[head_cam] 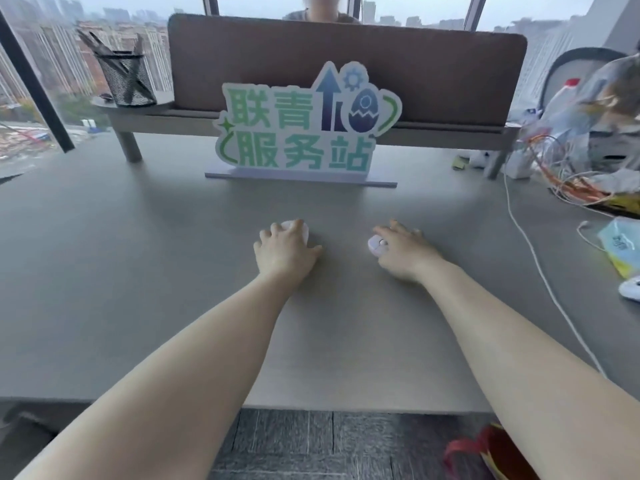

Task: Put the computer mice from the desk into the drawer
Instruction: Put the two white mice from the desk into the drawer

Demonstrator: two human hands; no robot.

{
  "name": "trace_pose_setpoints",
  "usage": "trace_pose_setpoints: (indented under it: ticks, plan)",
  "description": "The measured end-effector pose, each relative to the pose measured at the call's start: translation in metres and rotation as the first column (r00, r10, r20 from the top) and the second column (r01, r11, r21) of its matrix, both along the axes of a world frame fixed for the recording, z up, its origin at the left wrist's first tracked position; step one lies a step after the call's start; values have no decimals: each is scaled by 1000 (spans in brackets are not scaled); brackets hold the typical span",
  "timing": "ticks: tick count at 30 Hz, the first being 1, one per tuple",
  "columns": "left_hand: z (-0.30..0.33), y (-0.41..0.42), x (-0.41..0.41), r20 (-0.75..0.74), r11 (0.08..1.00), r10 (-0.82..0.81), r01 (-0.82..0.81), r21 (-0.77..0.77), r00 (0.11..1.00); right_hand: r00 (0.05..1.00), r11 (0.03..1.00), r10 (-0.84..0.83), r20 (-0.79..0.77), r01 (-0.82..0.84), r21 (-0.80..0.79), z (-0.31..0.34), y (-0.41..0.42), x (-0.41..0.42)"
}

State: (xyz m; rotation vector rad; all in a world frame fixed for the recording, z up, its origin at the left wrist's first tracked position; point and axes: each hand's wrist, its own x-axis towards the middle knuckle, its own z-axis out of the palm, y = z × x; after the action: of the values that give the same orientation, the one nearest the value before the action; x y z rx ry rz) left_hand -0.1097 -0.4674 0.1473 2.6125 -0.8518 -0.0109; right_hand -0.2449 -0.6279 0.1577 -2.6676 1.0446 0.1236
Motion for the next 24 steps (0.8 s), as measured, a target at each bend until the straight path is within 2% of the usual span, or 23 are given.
trace_pose_setpoints:
  ticks: [3,8,10,13,18,21,24]
  plan:
    - [-1,-1,0,34,998,26,-24,-57,999,999,999,15,-52,-18,-44,6,-2,-3]
    - [0,24,-16,-39,981,53,-59,-185,998,998,995,-8,-64,2,-98,23,19,-5]
    - [6,48,-25,-65,963,84,-98,-252,994,1000,998,-8,-3,8,-58,26,38,-6]
    - [18,100,-35,-115,915,155,-187,-358,981,984,1000,22,176,-21,-4,27,82,-3]
    - [30,222,-40,-203,808,323,-380,-450,925,871,972,176,458,-227,58,35,201,21]
    - [29,311,-41,-231,734,461,-514,-443,857,796,917,292,530,-390,81,40,293,36]
    - [15,396,-45,-280,645,599,-659,-386,750,708,820,417,570,-564,100,35,385,44]
